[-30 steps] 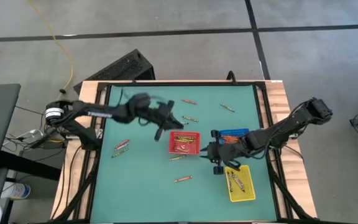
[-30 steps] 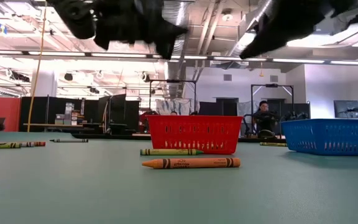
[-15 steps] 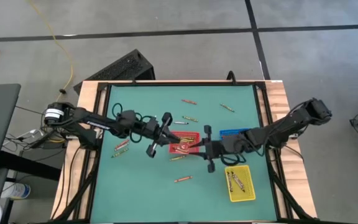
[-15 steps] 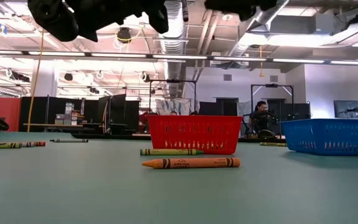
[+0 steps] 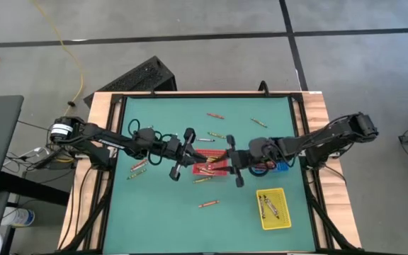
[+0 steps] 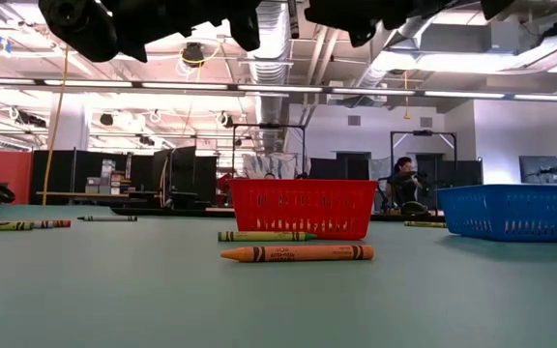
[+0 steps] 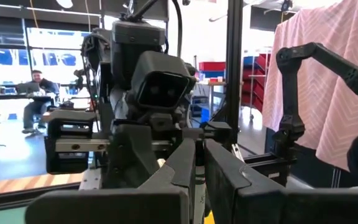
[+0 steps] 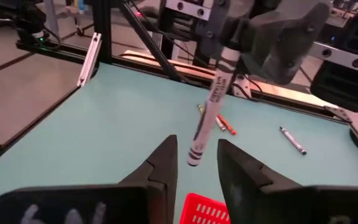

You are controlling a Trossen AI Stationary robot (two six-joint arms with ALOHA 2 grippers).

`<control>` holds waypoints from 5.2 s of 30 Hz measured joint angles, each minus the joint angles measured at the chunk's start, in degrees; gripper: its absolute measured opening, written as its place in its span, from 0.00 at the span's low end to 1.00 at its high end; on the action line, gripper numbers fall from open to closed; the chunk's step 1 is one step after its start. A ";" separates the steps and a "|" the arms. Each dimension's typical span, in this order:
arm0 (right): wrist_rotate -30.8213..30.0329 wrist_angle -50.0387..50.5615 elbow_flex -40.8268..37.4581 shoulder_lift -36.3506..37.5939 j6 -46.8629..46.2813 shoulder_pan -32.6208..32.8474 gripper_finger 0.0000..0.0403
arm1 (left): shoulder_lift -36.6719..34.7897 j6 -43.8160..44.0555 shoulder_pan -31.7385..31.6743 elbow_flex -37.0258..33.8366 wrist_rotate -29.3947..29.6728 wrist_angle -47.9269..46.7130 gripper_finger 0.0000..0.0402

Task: Sort crayons
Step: Put the black crayon into the yellow basket, then put the orange crayon into the blue basket

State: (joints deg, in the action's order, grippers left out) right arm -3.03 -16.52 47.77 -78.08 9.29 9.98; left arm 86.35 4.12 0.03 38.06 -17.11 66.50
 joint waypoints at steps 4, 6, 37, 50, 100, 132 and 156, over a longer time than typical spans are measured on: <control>0.29 -0.30 0.00 -0.02 -0.12 -1.08 0.38 | 0.00 -0.62 0.00 0.02 0.01 -0.58 0.03; 0.28 -0.61 0.00 -0.02 0.01 -1.25 0.44 | 0.00 -0.85 0.00 0.02 0.05 -0.59 0.03; -0.19 -4.23 0.08 0.17 2.34 -3.40 0.46 | 7.65 -14.21 2.19 6.43 11.84 5.90 0.03; -1.92 1.19 0.09 2.43 2.76 -3.76 0.21 | 7.30 -16.19 2.16 6.38 12.05 3.10 0.03; -20.29 56.96 0.11 -10.05 -124.10 50.47 0.03 | -0.87 -16.55 0.65 6.27 16.34 -27.45 0.47; -4.28 58.15 0.70 -10.71 -101.01 37.07 0.29 | -10.87 -5.71 -11.04 6.91 17.75 -46.88 0.47; -29.26 63.67 4.21 14.56 -60.43 36.64 0.27 | -11.41 4.75 -16.33 14.75 11.95 -115.28 0.47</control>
State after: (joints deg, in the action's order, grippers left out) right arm -32.29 47.15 51.98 -63.53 -51.13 46.62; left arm 74.94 8.87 -16.30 52.82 -5.16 -48.78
